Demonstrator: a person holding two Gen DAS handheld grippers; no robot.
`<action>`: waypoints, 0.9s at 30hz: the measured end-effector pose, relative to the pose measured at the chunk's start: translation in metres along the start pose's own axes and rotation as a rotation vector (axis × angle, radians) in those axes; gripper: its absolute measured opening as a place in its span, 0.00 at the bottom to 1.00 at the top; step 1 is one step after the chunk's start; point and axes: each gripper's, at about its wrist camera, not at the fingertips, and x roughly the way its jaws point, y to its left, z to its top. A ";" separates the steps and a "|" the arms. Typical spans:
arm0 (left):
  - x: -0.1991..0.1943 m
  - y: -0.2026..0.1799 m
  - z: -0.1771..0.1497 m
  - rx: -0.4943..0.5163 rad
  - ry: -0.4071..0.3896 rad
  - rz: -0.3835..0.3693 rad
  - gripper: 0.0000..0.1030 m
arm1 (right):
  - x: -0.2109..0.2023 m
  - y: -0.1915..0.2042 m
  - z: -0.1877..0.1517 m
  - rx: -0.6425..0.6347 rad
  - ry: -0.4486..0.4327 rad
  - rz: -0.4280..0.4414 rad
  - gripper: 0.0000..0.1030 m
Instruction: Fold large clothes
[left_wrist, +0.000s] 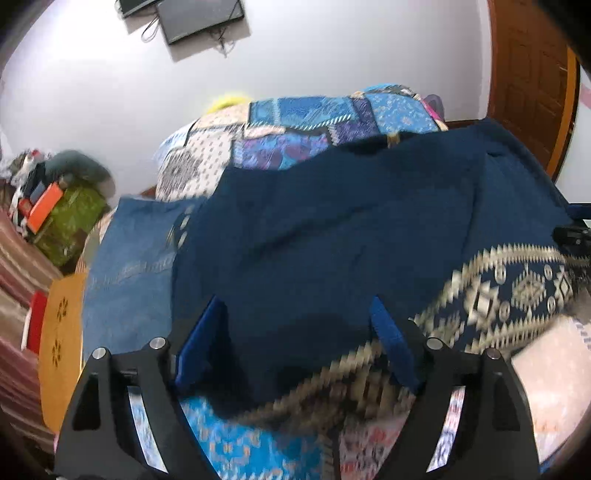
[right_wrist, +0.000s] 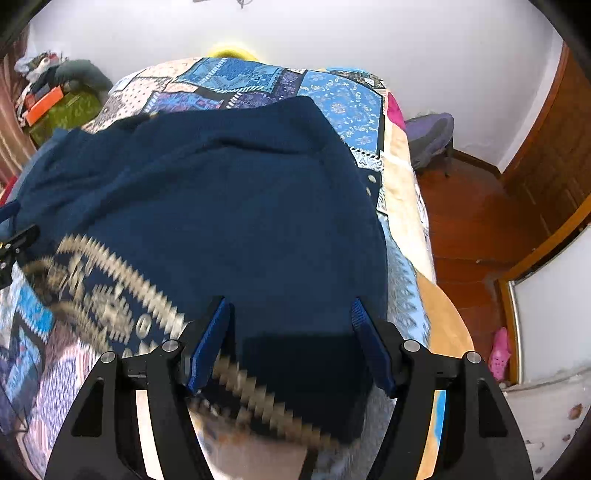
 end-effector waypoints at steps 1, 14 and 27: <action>-0.003 0.005 -0.006 -0.016 0.007 0.012 0.80 | -0.003 0.001 -0.003 -0.004 0.003 0.001 0.63; -0.022 0.081 -0.063 -0.392 0.073 -0.085 0.80 | -0.043 0.033 -0.025 -0.019 -0.049 0.016 0.63; 0.066 0.085 -0.119 -0.878 0.293 -0.547 0.80 | -0.033 0.061 -0.019 -0.024 -0.062 0.061 0.63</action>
